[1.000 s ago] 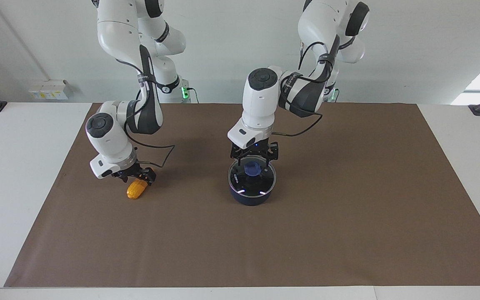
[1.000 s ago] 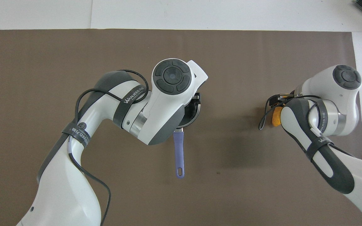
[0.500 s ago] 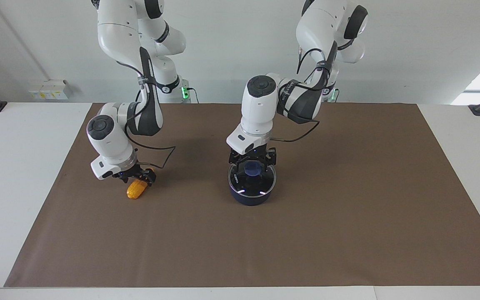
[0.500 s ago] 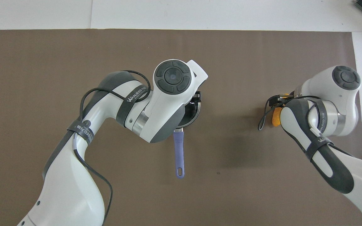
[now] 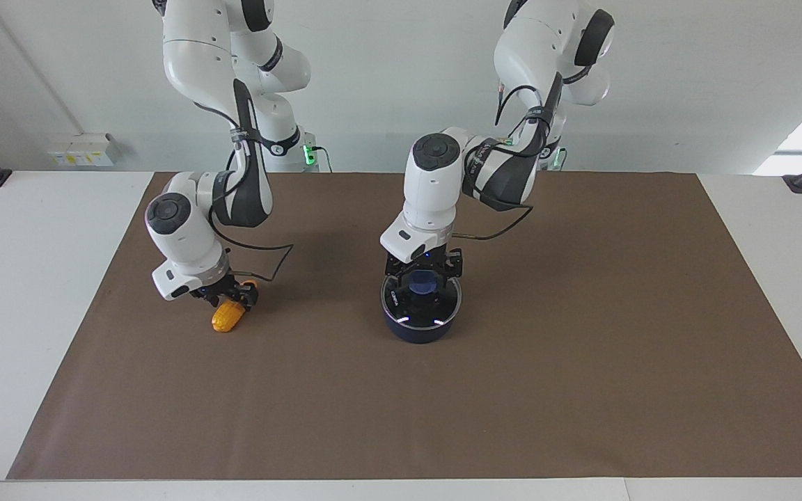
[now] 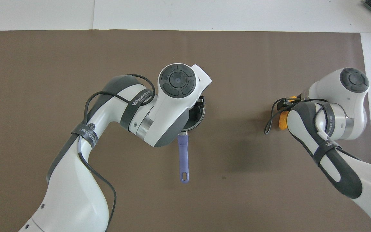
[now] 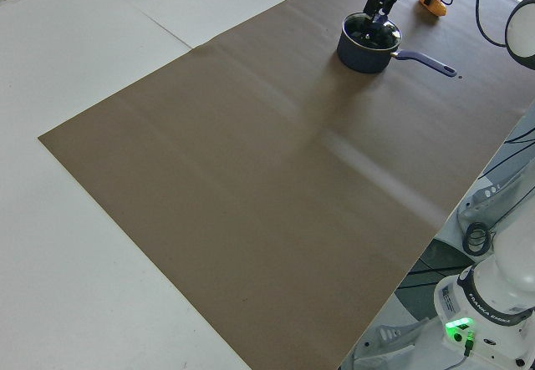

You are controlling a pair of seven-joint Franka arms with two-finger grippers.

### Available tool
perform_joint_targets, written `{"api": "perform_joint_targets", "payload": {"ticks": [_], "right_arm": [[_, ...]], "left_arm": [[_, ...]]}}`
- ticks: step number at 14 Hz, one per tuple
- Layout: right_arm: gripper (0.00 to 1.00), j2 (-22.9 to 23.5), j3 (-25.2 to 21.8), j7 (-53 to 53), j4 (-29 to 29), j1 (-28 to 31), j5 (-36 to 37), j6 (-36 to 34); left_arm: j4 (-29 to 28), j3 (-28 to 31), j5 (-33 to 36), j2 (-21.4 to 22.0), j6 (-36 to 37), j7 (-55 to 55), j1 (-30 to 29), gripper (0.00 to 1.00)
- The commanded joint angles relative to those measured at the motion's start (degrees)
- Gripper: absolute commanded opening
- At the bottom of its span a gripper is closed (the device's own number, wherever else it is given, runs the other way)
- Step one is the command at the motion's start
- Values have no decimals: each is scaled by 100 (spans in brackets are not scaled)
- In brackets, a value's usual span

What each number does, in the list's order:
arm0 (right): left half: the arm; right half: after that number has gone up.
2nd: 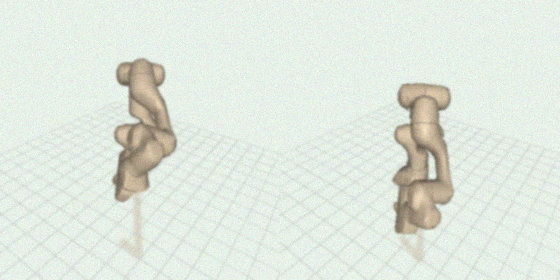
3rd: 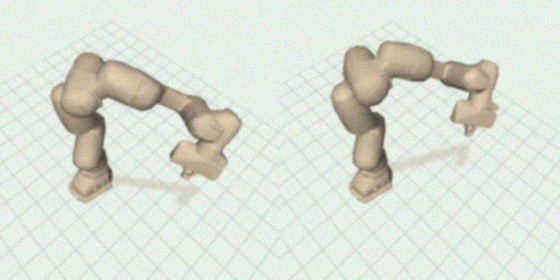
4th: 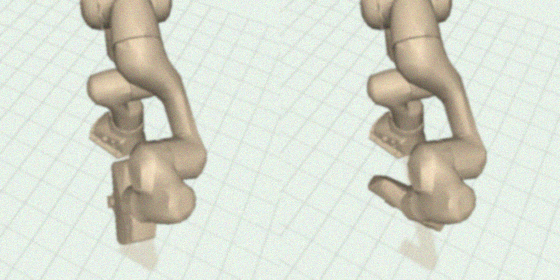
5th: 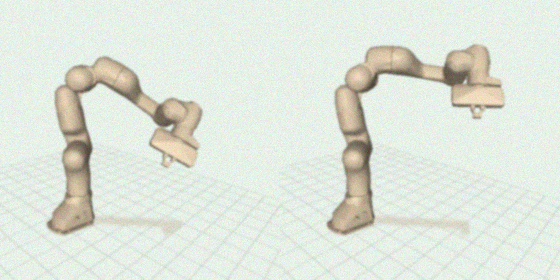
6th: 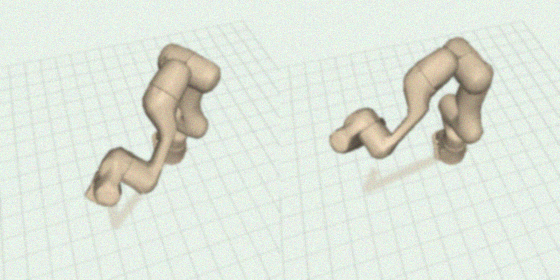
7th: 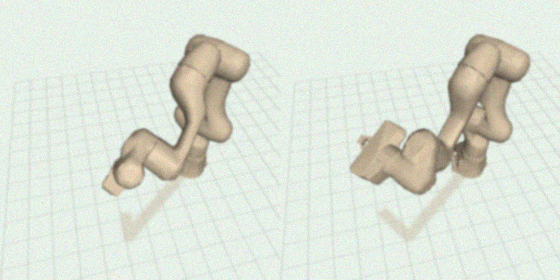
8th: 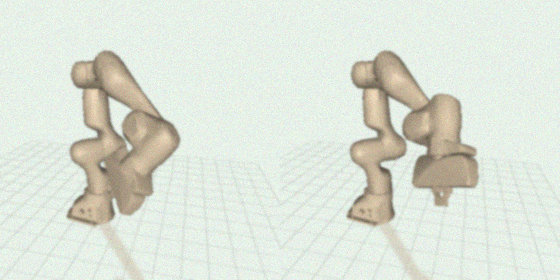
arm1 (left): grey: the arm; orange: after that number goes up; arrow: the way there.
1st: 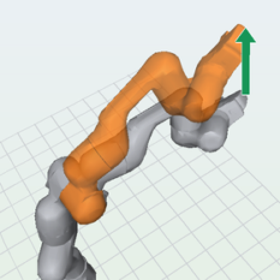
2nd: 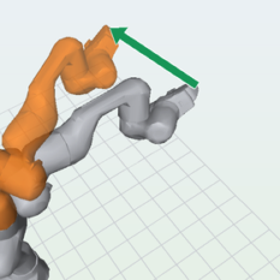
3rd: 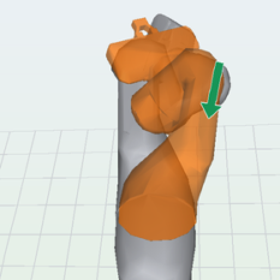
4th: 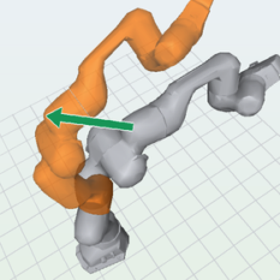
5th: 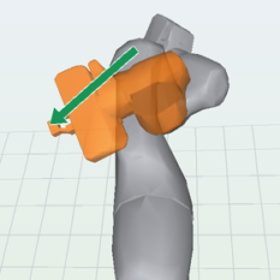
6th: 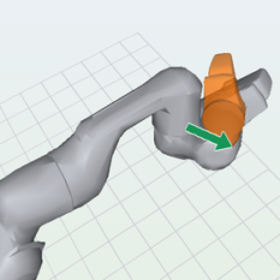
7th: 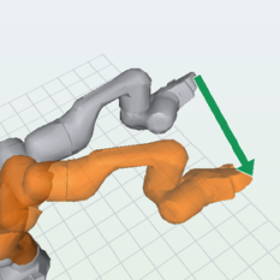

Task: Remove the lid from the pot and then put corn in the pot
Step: 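Grasp the lid knob with the left gripper while the right gripper grasps the corn, then lift the lid off with the left gripper while the right gripper lifts the corn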

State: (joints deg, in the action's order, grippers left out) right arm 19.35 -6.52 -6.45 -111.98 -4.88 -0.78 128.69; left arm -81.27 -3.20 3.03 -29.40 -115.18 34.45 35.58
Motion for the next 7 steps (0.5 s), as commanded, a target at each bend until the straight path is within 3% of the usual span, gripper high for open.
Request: {"api": "perform_joint_targets", "payload": {"ticks": [1, 4, 5, 6, 7], "right_arm": [[79, 34, 28, -50, -87, 66, -46, 227], [73, 34, 28, -50, -78, 66, -46, 227], [67, 34, 28, -50, -78, 66, -54, 227], [55, 34, 28, -41, -78, 83, -46, 227], [33, 34, 28, -23, -87, 92, -46, 227]], "left_arm": [[-117, 21, 5, 48, -66, 114, 2, 72], [-169, 21, -118, 66, -75, 115, -24, 4], [-170, 30, -136, 66, -58, 123, -33, 0], [-143, 30, -153, 66, -49, 115, -33, 0], [-134, 30, -153, 74, -5, 115, -33, 0]]}}
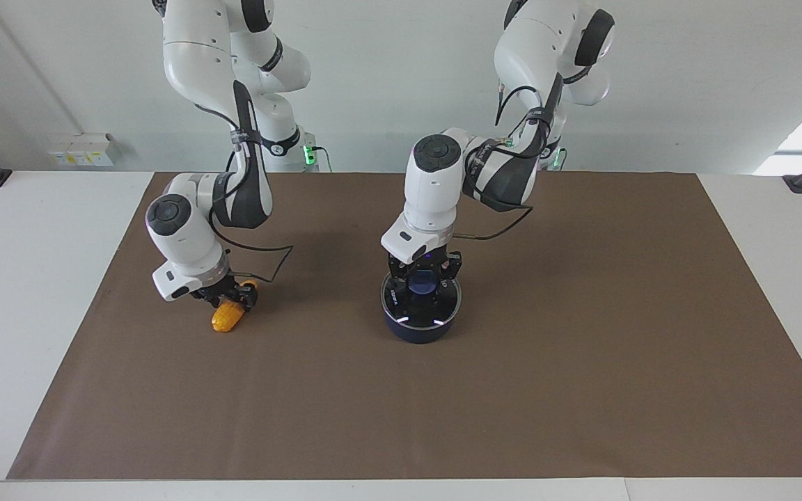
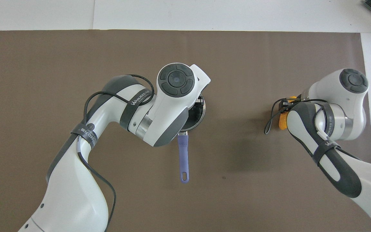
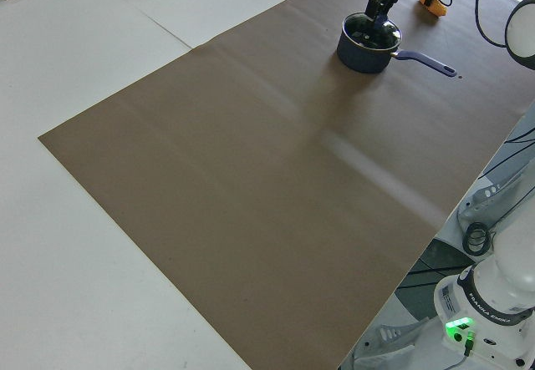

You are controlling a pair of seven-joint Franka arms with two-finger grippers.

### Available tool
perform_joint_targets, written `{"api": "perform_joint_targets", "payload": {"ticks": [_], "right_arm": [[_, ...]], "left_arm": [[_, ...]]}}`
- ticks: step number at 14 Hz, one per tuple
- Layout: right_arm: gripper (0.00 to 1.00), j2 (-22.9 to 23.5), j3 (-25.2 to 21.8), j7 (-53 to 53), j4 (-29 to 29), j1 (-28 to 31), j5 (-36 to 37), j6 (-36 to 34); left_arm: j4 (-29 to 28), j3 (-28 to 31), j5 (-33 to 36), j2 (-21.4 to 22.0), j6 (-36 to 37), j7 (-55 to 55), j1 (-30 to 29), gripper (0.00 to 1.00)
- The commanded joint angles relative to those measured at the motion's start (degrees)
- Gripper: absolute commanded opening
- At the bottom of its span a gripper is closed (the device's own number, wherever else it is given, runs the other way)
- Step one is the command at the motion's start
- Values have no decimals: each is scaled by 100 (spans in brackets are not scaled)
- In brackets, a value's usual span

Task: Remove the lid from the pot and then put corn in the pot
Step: 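Lift the lid off with the left gripper while the right gripper lifts the corn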

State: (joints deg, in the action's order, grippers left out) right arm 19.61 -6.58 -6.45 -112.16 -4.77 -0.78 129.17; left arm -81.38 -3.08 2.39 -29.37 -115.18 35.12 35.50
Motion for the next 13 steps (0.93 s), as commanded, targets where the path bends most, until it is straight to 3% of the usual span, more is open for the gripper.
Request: {"api": "perform_joint_targets", "payload": {"ticks": [1, 2, 5, 7, 10, 13], "right_arm": [[11, 8, 34, 29, -61, 81, -54, 179], [0, 8, 34, 21, -60, 81, -45, 179], [0, 26, 34, 90, 193, 28, -36, -48], [0, -123, 34, 327, 509, 11, -36, -609], [0, -754, 61, 372, 853, -24, -19, -1506], [0, -1055, 481, 294, 1063, -146, 95, -1903]], "left_arm": [[-133, 18, -89, 159, 48, 39, -25, 0], [-124, 35, -89, 273, 161, 12, -51, 0], [-97, 44, -98, 677, 505, -14, -166, 0], [-89, 53, -107, 897, 636, -14, -332, 0], [-132, 70, -98, 1196, 961, -198, -771, 0], [-307, 70, -89, 1267, 1006, -820, -1289, 0]]}}
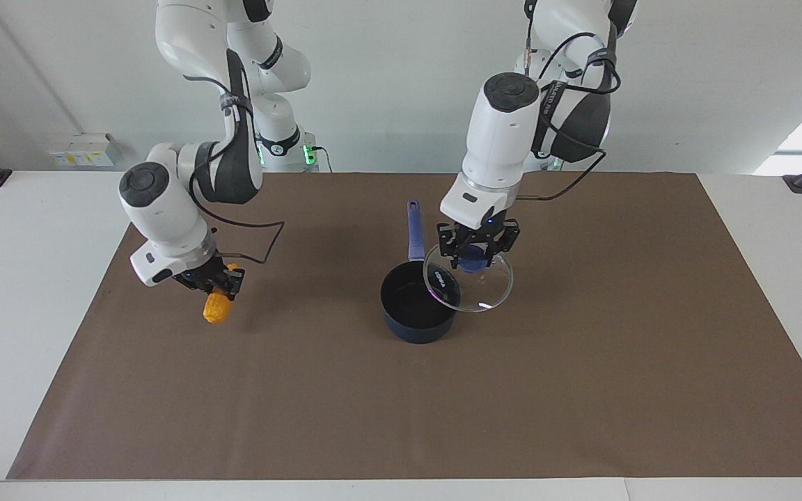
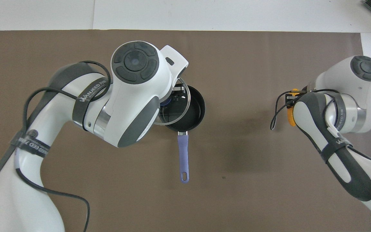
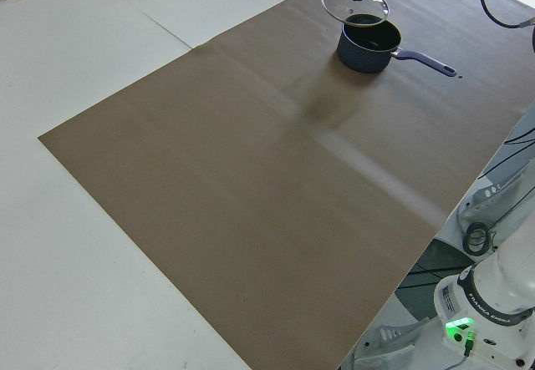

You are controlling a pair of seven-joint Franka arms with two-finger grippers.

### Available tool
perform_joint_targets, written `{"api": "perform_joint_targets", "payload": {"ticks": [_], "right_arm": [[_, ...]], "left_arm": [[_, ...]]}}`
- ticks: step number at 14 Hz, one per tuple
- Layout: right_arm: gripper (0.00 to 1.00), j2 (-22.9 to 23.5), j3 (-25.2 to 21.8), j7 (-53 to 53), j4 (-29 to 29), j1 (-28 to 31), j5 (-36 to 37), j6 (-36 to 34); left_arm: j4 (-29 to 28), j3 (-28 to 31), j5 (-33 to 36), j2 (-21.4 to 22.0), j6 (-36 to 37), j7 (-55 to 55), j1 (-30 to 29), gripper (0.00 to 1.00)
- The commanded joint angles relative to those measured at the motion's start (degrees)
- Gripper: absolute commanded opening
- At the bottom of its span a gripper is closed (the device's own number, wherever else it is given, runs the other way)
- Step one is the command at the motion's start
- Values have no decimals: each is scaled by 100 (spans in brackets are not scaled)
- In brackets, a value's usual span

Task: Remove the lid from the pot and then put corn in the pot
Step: 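Lift the lid off with the left gripper while the right gripper lifts the corn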

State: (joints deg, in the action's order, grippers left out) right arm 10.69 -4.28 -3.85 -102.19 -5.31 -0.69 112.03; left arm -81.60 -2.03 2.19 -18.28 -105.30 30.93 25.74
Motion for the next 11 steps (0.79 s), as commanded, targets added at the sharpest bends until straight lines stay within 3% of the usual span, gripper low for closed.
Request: {"api": "perform_joint_targets", "payload": {"ticks": [1, 5, 8, 11], "right_arm": [[0, -129, 252, -97, 285, -328, 104, -399], [0, -14, 270, -1291, 630, -1295, 140, -551], [0, 82, 313, -2222, 656, -1753, 139, -490], [0, 687, 384, -3241, 1349, -2377, 157, -489]], "left_arm": [[-434, -35, -70, 245, 10, -708, -515, 0], [-1408, -35, -70, 658, -524, -1869, -1367, 0], [-2603, -35, -70, 1211, -1403, -2703, -1965, 0], [-3430, -35, -70, 1476, -1939, -3233, -2283, 0]]}}
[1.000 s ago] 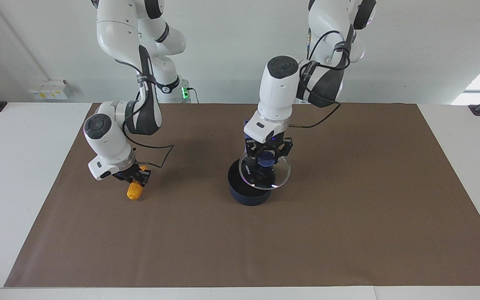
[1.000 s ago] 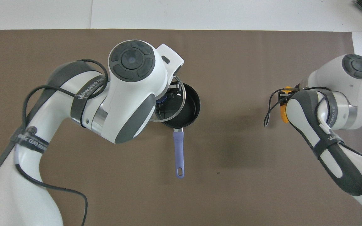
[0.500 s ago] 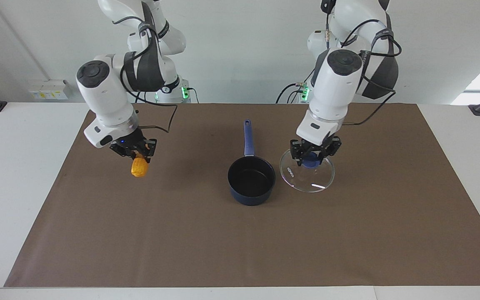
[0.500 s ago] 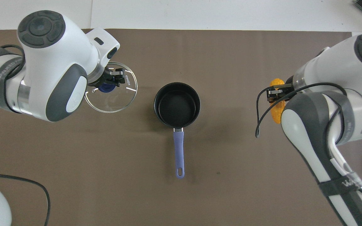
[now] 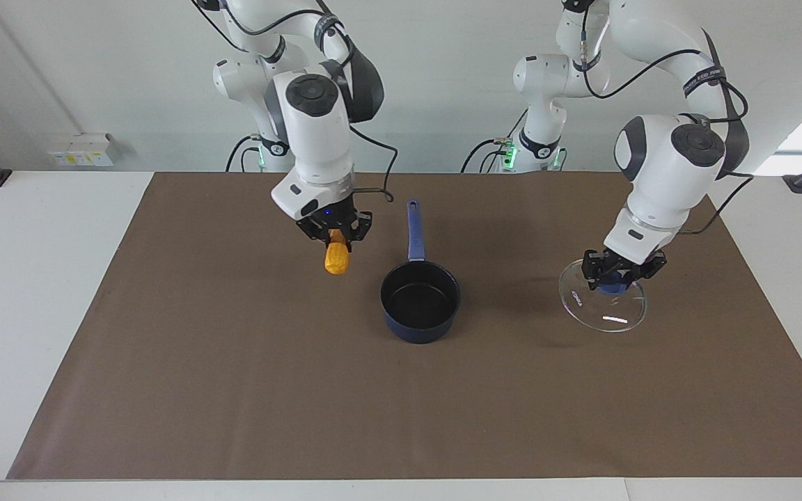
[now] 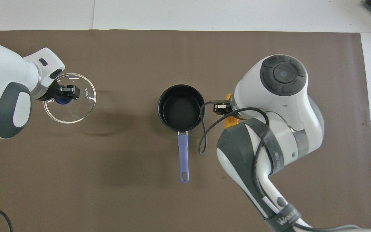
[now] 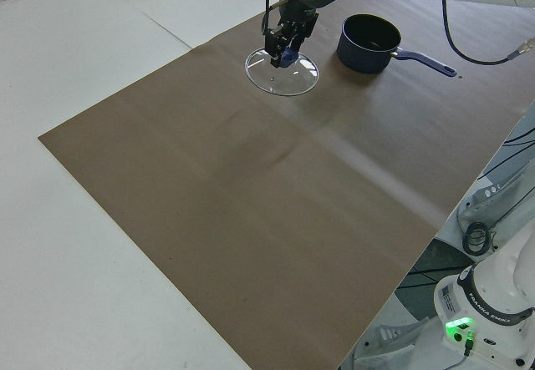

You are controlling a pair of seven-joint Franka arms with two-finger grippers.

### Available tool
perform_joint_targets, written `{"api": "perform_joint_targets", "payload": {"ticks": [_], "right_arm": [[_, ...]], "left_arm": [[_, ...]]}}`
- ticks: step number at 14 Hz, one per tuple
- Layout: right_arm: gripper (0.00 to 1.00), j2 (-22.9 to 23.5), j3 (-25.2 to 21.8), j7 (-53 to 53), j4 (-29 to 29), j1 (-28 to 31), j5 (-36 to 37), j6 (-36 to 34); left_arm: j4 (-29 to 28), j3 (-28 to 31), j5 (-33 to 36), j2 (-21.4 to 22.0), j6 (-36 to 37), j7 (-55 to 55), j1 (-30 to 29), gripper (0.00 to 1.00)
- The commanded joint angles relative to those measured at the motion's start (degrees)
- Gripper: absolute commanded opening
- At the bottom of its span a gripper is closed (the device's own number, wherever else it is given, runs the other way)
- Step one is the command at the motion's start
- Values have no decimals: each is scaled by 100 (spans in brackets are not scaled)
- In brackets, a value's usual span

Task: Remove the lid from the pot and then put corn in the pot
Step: 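Carry the yellow corn over the saucepan with the right gripper, then lower the corn into the saucepan while the left gripper sets the lid down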

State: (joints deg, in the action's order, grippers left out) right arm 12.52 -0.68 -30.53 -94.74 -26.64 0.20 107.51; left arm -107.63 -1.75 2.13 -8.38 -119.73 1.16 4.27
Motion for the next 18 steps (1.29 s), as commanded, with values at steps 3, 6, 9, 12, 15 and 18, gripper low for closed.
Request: {"api": "perform_joint_targets", "payload": {"ticks": [3, 6, 9, 12, 15, 18], "right_arm": [[0, 734, 33, -788, 738, -569, 24, 383], [0, 988, 41, -788, 738, -719, 41, 525], [0, 1480, 68, -779, 948, -702, -248, 1271], [0, 1876, 76, -753, 1405, -737, -249, 1343], [0, 1929, 76, -682, 1397, -728, -240, 1395], [1, 1921, 68, -665, 1345, -693, -292, 1519]], "left_arm": [[-1408, -62, -64, 512, -1042, -397, -233, 0], [-1541, -71, -90, 460, -1219, -388, -242, 0], [-1603, -71, -240, 407, -1316, -397, -233, 0], [-1638, -71, -240, 363, -1325, -405, -225, 0], [-1647, -62, -240, 372, -1281, -571, -233, 12], [-1568, -62, -240, 346, -1237, -608, -233, 100]]}}
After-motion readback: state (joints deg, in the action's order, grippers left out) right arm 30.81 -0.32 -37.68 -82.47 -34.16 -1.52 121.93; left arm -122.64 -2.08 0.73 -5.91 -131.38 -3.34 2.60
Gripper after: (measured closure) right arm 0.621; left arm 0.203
